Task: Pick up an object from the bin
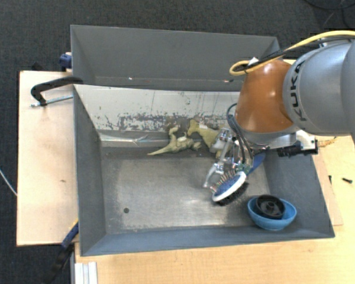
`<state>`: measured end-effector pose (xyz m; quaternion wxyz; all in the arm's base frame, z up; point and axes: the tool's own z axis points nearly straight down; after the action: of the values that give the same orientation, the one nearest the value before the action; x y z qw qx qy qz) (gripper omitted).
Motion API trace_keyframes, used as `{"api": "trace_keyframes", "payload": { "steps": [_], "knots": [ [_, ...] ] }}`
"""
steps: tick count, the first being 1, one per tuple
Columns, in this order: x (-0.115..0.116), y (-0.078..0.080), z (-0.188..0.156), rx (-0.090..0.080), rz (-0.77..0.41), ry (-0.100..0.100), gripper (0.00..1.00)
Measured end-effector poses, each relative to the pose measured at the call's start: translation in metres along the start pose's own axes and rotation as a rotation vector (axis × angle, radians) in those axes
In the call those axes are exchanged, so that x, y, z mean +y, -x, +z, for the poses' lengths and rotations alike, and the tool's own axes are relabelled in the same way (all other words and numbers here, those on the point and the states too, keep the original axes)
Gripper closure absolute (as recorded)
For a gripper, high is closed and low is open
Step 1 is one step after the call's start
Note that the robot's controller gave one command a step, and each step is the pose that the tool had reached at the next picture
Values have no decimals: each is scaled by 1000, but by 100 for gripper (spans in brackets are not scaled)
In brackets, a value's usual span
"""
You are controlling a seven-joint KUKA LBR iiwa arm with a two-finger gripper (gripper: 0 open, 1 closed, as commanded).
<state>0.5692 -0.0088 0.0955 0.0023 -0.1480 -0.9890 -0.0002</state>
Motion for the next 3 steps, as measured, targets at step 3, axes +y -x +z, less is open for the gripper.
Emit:
{"api": "trace_keyframes", "payload": {
  "steps": [3],
  "knots": [
    [2,-3,-22,-12,-1174,-2,100]
  ]
}}
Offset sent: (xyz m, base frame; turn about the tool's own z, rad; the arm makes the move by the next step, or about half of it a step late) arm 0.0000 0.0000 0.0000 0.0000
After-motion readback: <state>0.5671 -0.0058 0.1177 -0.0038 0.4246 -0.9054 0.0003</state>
